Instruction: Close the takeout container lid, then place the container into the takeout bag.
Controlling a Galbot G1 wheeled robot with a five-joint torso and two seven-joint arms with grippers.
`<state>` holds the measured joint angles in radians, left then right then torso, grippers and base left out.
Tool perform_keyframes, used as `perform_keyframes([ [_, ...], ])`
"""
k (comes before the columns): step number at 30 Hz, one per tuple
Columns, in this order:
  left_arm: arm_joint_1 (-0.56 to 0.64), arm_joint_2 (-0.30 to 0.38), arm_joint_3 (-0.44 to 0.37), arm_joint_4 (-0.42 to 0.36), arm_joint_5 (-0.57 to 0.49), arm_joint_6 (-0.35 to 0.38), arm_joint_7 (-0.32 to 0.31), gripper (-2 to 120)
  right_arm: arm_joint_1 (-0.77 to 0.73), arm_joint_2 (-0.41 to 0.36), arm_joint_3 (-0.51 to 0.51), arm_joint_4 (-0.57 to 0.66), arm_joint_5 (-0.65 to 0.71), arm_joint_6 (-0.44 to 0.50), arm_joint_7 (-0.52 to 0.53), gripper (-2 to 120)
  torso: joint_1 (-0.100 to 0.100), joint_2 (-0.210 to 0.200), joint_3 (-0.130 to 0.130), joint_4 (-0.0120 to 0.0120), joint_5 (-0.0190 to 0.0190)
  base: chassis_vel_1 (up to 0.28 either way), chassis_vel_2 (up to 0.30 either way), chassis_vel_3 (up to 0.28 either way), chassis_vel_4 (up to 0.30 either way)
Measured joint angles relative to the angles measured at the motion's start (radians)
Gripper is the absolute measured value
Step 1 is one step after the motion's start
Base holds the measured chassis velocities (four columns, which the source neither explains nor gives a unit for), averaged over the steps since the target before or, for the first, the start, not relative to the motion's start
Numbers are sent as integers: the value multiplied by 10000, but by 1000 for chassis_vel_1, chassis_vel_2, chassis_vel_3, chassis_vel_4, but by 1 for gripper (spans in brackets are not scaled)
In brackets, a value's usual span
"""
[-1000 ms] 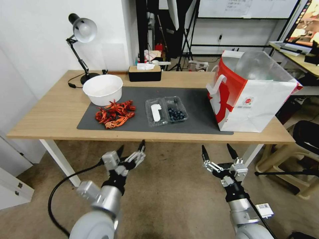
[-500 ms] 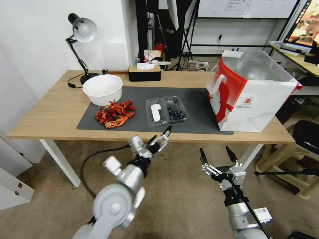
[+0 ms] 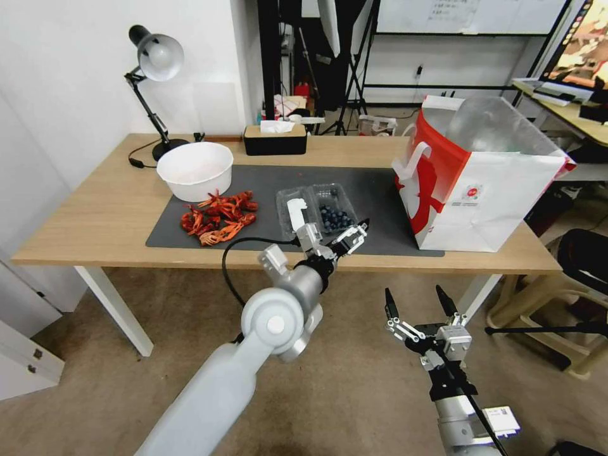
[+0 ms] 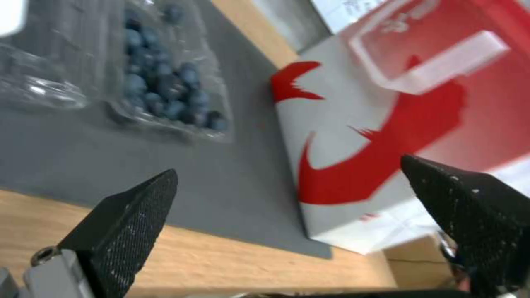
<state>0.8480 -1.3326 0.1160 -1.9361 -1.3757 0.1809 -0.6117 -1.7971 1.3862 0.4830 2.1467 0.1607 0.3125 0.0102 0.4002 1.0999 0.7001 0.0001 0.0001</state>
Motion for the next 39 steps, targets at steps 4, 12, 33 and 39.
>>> perform_keyframes([
  [4,-249,-76,-24,226,-153,7,-424,100,56,17,-8,-70,-28,4,0,100,-1,0,0,-1,0,0,0,0,0],
  [12,-595,-236,-122,805,-332,21,-1271,100,158,50,-44,-215,-123,5,7,100,0,0,-1,-1,-1,0,0,0,0],
  [33,-712,-478,-378,1466,-341,-224,-1412,100,193,71,-96,-349,-192,28,26,100,-2,0,-1,-1,-1,0,0,0,0],
  [39,-662,-508,-468,1484,-322,-335,-1388,100,222,99,-174,-399,-262,42,26,100,-2,0,-1,-1,-1,0,0,0,0],
])
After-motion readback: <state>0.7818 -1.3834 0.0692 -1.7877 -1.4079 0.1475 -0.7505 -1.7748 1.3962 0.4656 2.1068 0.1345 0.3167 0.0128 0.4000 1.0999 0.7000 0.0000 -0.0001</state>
